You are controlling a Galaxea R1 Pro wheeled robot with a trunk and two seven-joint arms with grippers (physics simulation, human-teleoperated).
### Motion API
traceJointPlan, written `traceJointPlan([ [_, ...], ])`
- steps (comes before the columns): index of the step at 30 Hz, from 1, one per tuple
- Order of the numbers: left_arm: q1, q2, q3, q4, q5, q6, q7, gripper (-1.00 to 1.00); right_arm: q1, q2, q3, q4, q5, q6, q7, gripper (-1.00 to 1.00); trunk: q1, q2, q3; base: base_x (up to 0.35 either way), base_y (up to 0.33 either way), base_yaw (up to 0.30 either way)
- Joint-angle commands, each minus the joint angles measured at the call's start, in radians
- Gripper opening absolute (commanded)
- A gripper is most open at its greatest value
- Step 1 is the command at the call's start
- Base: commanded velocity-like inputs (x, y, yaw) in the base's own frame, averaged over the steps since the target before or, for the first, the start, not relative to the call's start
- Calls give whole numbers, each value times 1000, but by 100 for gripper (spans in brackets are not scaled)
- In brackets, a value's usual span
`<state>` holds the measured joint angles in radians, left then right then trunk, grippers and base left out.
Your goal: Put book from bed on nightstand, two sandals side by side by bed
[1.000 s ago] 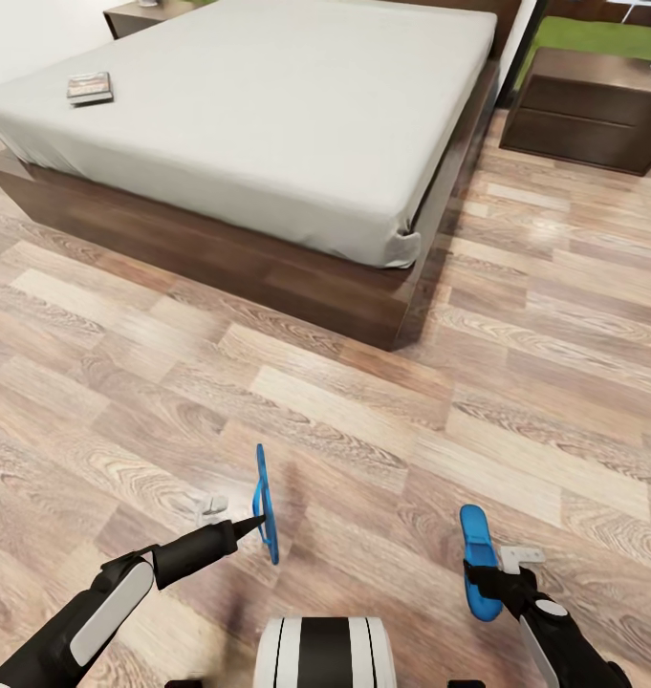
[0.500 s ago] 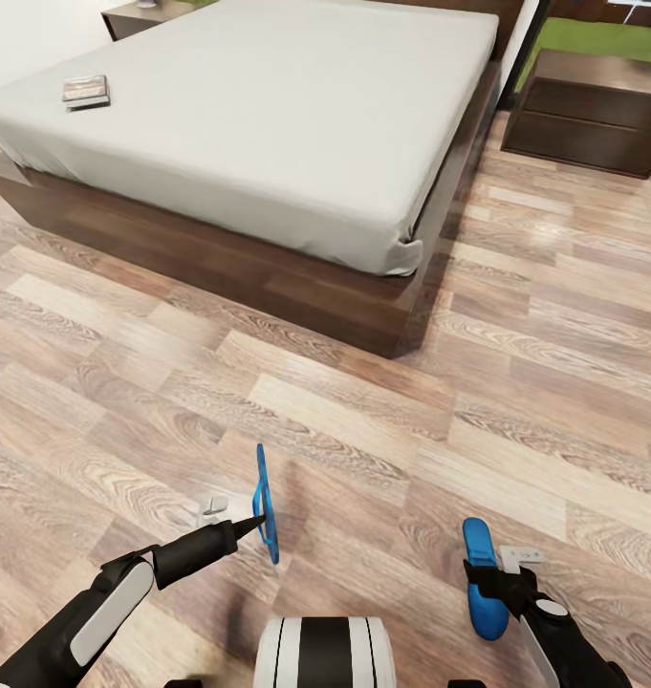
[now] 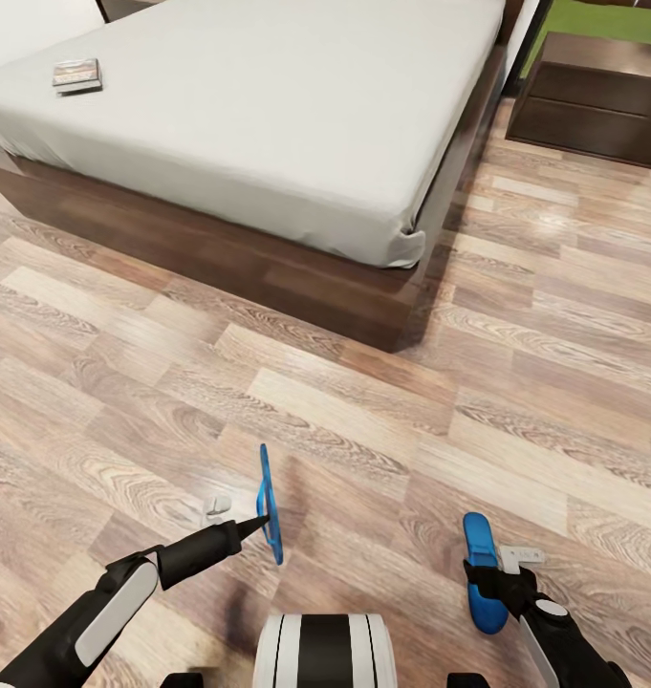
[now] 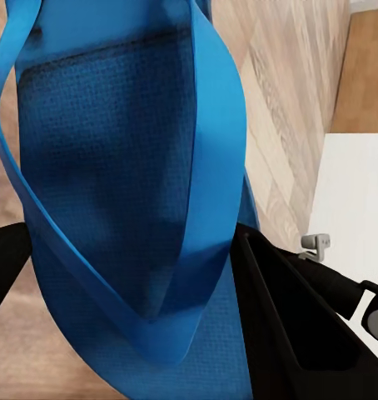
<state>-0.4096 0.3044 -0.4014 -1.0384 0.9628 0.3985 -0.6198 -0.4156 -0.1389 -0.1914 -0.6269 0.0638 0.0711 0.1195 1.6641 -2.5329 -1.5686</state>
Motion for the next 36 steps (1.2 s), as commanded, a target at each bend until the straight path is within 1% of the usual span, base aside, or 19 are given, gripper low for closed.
traceJointPlan([
  [1,-1,0,-1,0,8,6,-1,-100,0,1,-6,-2,7,6,8,100,0,0,-1,0,0,0],
  [3,0,0,-2,0,8,6,-1,-100,0,1,-6,-2,7,6,8,100,0,0,-1,0,0,0],
  [9,0,-1,-1,0,7,7,-1,-100,0,1,-5,-2,7,6,8,100,3,-2,-24,0,0,0],
  [17,0,-1,-1,0,7,7,-1,-100,0,1,-6,-2,7,6,8,100,3,-2,-24,0,0,0],
  [22,-1,-1,-1,0,7,7,-1,-100,0,1,-5,-2,7,6,8,100,5,-3,-43,0,0,0],
  [30,0,-1,-1,0,7,7,-1,-100,0,1,-5,-2,7,6,8,100,5,-3,-43,0,0,0],
  [36,0,-1,-1,0,7,7,-1,-100,0,1,-6,-2,7,6,8,100,7,-4,-66,0,0,0],
])
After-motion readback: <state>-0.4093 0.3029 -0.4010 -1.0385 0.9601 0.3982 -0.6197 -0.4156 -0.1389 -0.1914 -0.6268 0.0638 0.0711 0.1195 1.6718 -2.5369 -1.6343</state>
